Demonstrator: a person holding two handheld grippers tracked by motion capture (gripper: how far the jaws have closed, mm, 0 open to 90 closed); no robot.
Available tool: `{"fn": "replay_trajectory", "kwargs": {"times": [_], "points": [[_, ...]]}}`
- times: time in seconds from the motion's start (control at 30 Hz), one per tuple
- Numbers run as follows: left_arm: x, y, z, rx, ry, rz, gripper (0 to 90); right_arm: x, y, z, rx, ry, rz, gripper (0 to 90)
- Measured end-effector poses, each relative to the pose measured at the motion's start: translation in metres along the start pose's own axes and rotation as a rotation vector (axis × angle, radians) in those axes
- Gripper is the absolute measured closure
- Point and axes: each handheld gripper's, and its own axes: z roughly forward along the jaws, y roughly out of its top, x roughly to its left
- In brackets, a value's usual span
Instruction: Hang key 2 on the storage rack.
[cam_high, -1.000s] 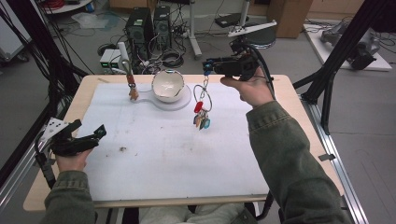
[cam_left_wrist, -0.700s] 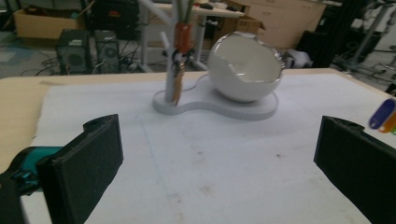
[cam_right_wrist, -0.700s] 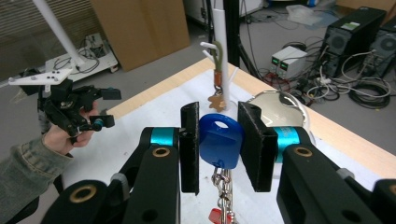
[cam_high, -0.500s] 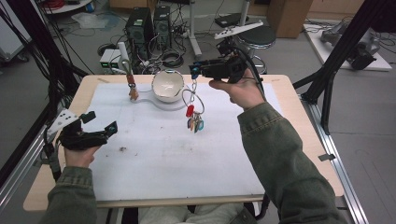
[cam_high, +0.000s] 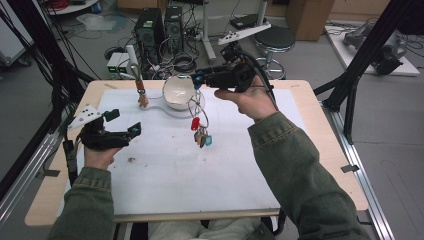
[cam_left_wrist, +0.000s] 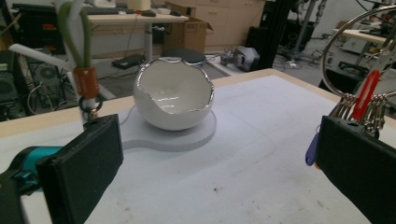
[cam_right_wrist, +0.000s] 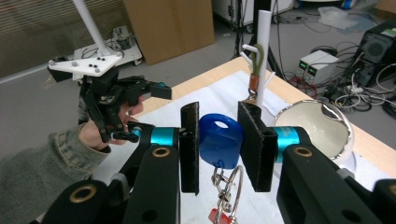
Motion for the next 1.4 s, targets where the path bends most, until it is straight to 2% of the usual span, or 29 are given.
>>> {"fn": "replay_trajectory", "kwargs": {"times": [0.2,0.43,0.67,0.83,0.93,1.03,1.1,1.13,1.23,1.33,1.4], "points": [[-0.006,0.011,0.009,-0.015,-0.032,0.009,1.8,0.007,0.005,0.007,0.002,0.026,-0.012,70.5],[-0.011,0.024,0.02,-0.01,-0.077,0.025,1.8,0.015,0.011,0.016,0.019,0.054,-0.035,70.5],[-0.015,0.037,0.031,-0.008,-0.146,0.028,2.2,0.024,0.019,0.027,0.027,0.094,-0.06,70.5],[-0.019,0.041,0.037,0.015,-0.154,0.041,2.6,0.032,0.024,0.031,0.032,0.127,-0.079,70.5],[-0.022,0.041,0.04,0.024,-0.179,0.048,3.6,0.036,0.026,0.034,0.03,0.14,-0.085,70.5],[-0.027,0.04,0.043,0.033,-0.204,0.06,9.4,0.04,0.027,0.037,0.03,0.158,-0.091,70.5],[-0.029,0.04,0.045,0.043,-0.198,0.071,12.6,0.042,0.028,0.039,0.036,0.169,-0.09,70.5],[-0.03,0.039,0.046,0.045,-0.192,0.077,17.4,0.043,0.027,0.04,0.037,0.173,-0.095,70.5],[-0.033,0.039,0.047,0.031,-0.222,0.086,32.8,0.045,0.027,0.043,0.04,0.181,-0.105,70.5],[-0.036,0.039,0.05,0.036,-0.195,0.102,49.6,0.045,0.027,0.043,0.044,0.183,-0.103,70.5],[-0.037,0.039,0.051,0.037,-0.194,0.114,59.8,0.045,0.027,0.043,0.046,0.182,-0.096,70.5]]}}
